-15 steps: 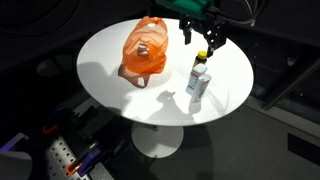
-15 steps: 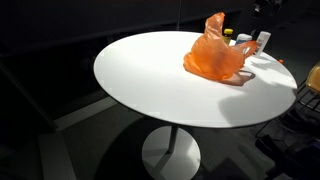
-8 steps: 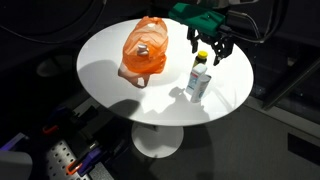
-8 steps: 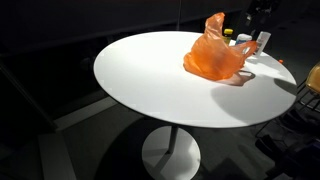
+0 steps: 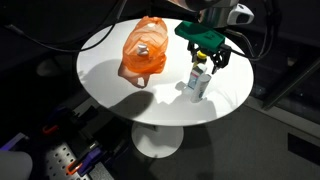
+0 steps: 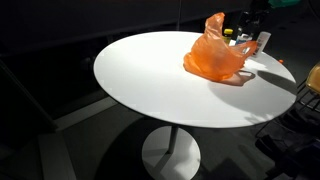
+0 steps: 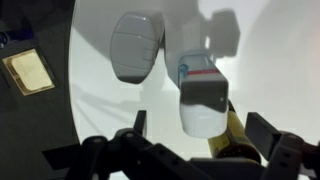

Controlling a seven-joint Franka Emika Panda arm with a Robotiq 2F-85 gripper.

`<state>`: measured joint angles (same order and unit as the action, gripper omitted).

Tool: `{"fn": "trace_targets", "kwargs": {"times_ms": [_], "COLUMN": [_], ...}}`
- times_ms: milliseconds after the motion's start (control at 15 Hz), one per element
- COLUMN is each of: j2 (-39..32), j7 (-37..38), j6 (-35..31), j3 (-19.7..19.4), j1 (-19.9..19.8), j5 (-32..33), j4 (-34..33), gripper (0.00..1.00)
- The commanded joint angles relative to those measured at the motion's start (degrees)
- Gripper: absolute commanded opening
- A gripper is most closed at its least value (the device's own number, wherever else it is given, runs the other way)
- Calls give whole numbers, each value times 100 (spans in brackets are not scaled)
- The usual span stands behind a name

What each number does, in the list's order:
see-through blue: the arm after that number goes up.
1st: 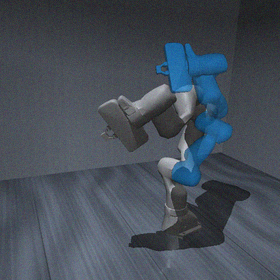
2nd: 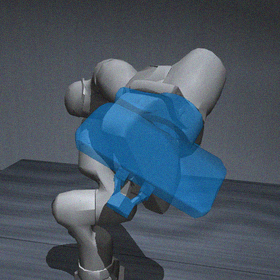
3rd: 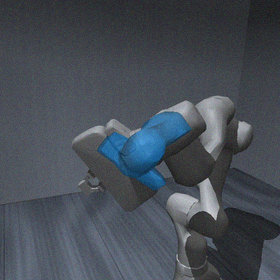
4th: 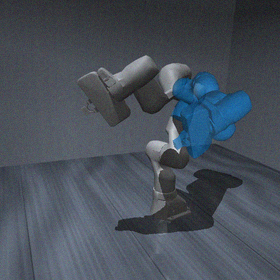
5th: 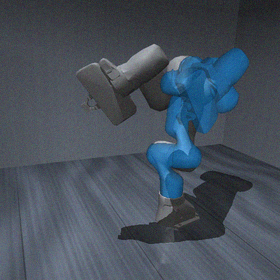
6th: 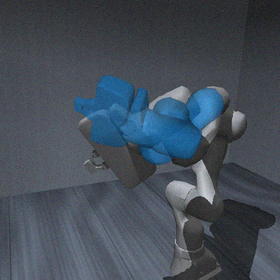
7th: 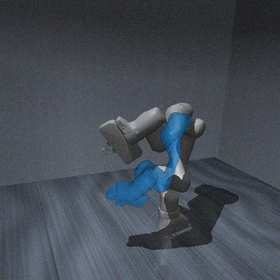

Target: Put the blue box in the plastic

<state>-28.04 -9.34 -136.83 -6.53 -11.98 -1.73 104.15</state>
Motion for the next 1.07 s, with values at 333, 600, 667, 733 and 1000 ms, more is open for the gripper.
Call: {"fn": "trace_targets", "kwargs": {"times_ms": [333,600,667,733,1000], "j2": [-223,172,289,382,713], "j7": [-42,-52,-37,4,113], "j6": [235,292,322,353,570], "j3": [190,350,387,406,506], "j1": [-37,93,154,220,529], "j5": [-79,-85,-67,-43,-30], "j4": [-314,-100,-54,-38,-90], "gripper": [41,22,22,22,22]}}
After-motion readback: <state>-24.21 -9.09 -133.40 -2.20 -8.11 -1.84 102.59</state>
